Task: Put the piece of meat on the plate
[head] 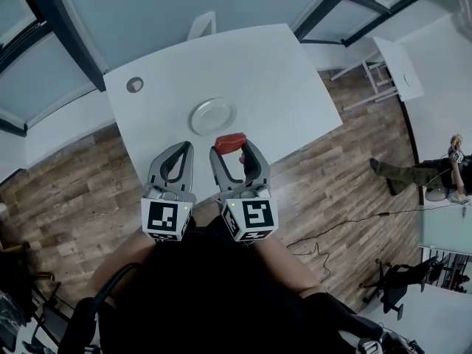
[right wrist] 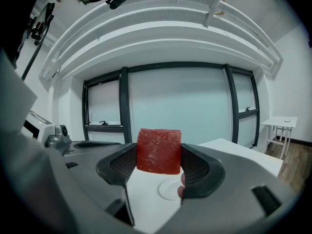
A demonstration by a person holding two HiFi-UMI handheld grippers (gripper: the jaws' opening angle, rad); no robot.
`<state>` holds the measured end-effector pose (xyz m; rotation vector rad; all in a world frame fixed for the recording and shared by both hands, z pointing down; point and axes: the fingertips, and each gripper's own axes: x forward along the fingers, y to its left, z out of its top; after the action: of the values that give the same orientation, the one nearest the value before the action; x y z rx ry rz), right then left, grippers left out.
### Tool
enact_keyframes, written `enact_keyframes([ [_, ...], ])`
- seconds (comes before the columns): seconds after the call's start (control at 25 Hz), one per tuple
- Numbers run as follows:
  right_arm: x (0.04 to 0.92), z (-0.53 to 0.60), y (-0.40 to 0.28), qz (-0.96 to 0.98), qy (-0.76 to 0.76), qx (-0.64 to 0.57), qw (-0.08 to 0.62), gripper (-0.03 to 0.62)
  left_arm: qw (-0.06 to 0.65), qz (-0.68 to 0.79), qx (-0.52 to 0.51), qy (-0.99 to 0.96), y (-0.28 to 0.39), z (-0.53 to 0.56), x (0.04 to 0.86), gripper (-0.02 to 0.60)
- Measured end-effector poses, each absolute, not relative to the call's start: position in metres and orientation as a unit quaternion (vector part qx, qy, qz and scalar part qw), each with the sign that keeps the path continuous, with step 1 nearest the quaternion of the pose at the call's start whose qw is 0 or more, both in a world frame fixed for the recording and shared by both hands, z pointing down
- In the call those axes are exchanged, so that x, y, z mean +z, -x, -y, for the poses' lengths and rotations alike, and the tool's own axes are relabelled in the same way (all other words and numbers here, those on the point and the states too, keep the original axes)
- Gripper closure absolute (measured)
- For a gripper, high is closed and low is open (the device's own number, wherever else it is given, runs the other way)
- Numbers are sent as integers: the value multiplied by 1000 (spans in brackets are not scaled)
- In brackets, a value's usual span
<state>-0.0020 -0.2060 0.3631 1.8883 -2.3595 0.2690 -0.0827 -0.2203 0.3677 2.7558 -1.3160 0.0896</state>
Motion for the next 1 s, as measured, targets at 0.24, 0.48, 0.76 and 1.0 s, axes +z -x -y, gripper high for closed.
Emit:
enact_keyframes([
  [0.24,367,207,0,779,-616,96,60,313,50,433,35,-899,79,221,372,578],
  [0.48,374,221,-12,793,-597,100,68,313,61,453,44,-888,67,231,379,578],
  [0.76,379,235,-24,805,-579,103,74,313,66,471,51,-878,54,243,385,578],
  [1.0,388,242,-30,808,-573,112,79,313,72,474,63,-875,46,248,394,578],
])
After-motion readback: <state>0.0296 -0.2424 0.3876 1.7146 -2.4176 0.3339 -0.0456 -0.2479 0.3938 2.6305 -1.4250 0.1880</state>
